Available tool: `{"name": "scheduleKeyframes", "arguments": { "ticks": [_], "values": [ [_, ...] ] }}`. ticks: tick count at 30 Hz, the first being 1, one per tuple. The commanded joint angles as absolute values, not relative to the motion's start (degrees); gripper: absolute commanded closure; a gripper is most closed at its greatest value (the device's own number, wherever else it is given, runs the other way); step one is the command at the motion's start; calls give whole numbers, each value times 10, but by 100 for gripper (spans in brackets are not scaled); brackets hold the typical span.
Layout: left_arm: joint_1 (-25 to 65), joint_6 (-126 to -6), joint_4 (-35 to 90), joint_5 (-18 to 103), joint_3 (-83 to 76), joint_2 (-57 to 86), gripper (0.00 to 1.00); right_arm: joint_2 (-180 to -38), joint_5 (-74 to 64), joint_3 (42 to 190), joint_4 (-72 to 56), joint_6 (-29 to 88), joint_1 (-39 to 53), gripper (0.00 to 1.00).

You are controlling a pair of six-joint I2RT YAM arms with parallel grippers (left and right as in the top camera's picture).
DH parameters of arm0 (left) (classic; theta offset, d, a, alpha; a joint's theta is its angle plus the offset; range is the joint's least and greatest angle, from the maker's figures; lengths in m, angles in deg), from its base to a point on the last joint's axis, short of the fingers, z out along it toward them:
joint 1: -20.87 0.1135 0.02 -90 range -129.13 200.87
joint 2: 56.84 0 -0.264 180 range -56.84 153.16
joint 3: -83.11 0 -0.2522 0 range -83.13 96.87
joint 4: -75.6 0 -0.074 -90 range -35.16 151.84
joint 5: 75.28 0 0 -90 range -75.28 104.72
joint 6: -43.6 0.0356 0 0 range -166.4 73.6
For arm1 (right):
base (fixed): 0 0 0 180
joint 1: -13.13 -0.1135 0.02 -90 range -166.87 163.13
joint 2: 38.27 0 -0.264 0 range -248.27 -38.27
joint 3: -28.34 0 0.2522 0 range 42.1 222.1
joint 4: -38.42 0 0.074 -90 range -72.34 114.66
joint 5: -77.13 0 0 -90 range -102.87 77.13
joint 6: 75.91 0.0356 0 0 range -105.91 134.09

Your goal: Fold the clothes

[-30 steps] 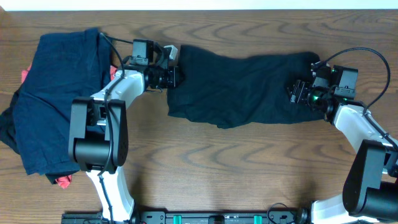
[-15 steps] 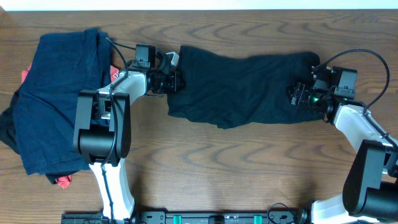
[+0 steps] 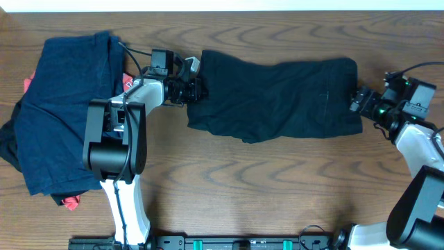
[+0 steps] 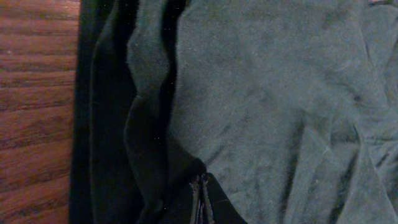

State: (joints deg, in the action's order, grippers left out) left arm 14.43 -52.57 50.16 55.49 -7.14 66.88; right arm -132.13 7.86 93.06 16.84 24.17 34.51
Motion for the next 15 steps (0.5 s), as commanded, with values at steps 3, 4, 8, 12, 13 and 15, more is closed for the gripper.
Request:
{"name": "scheduleKeyframes", "arguments": {
  "ticks": [3, 4, 8, 12, 13, 15],
  "values": [
    [145, -542, 497, 494, -75, 704, 94, -1377, 79, 939, 192, 247, 346, 19],
    [145, -542, 496, 494, -75, 704, 94, -1384, 78, 939, 195, 247, 346, 20],
    [145, -542, 494, 494, -75, 704, 94, -1400, 23, 939, 197, 236, 343, 27],
    [145, -542, 494, 494, -75, 704, 94, -1400, -29, 939, 200, 217, 331, 28],
    [145, -542, 494, 494, -75, 704, 94, -1401, -41, 939, 200, 217, 328, 28],
    [145, -542, 494, 494, -75, 704, 94, -1402, -55, 939, 200, 215, 320, 29]
  ]
}}
